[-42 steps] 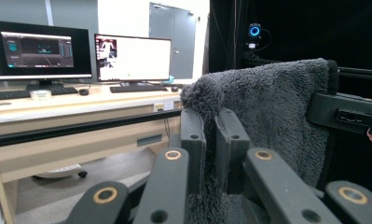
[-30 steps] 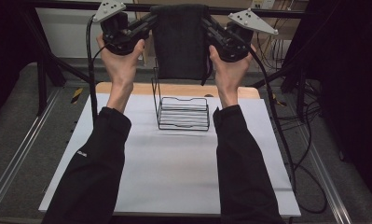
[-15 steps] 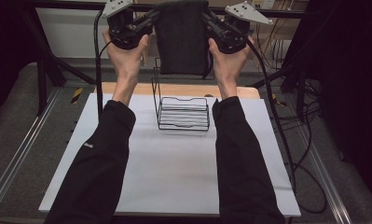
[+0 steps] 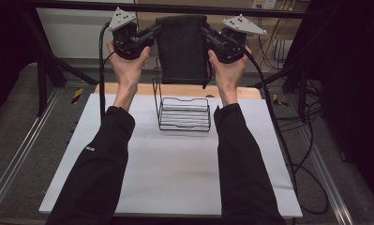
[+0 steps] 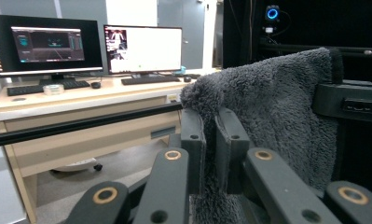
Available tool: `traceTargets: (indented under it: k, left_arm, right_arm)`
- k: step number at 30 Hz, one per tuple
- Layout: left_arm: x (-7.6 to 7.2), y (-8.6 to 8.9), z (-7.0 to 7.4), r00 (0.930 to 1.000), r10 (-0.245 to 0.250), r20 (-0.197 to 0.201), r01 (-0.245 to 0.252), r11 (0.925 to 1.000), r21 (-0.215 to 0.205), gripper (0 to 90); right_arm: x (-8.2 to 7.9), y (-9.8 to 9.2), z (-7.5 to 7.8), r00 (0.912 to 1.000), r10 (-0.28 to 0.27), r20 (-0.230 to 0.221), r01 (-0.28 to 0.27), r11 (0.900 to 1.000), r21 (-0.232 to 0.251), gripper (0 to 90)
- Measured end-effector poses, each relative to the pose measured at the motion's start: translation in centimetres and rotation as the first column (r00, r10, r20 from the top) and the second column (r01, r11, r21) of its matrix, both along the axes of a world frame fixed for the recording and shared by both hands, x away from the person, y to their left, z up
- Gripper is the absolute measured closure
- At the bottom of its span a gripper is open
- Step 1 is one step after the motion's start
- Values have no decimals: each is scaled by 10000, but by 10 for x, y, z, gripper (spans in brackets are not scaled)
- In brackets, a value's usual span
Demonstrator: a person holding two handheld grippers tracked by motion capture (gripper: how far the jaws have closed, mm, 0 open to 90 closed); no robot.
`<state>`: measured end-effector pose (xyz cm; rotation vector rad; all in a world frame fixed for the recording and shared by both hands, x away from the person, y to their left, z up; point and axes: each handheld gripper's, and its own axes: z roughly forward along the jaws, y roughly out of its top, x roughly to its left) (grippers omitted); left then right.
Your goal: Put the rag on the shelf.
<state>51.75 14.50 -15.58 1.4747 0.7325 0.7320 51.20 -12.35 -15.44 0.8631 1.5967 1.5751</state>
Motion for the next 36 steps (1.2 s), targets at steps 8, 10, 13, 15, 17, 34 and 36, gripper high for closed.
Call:
traceTargets:
  k: [8, 10, 13, 15, 17, 34, 36]
  left_arm:
    - [-8, 3, -20, 9994, -340, -112, 343, 9989, 311, 827]
    - [-10, 3, -24, 9991, -398, -119, 402, 9986, 330, 827]
    - [-12, 0, -28, 9987, -492, -134, 497, 9977, 451, 827]
    - [-14, -1, -30, 9986, -516, -147, 524, 9969, 590, 827]
    - [-16, -1, -32, 9984, -566, -91, 571, 9963, 649, 827]
    - [-35, 8, -50, 9957, -916, 95, 904, 9919, 895, 827]
    - [-37, 9, -52, 9955, -945, 100, 933, 9919, 867, 827]
  right_arm:
    - [-8, -3, -21, 9996, 146, -261, -150, 9998, -152, 792]
    - [-9, -4, -26, 9993, 170, -332, -175, 9997, -158, 792]
    - [-10, -6, -32, 9989, 176, -431, -182, 9997, -134, 792]
    - [-11, -8, -37, 9987, 185, -467, -191, 9997, -121, 792]
    - [-12, -10, -40, 9987, 210, -458, -216, 9997, -120, 792]
    - [-26, -8, -56, 9977, 534, -417, -554, 9973, -481, 792]
    - [-29, -8, -58, 9977, 565, -362, -585, 9966, -581, 792]
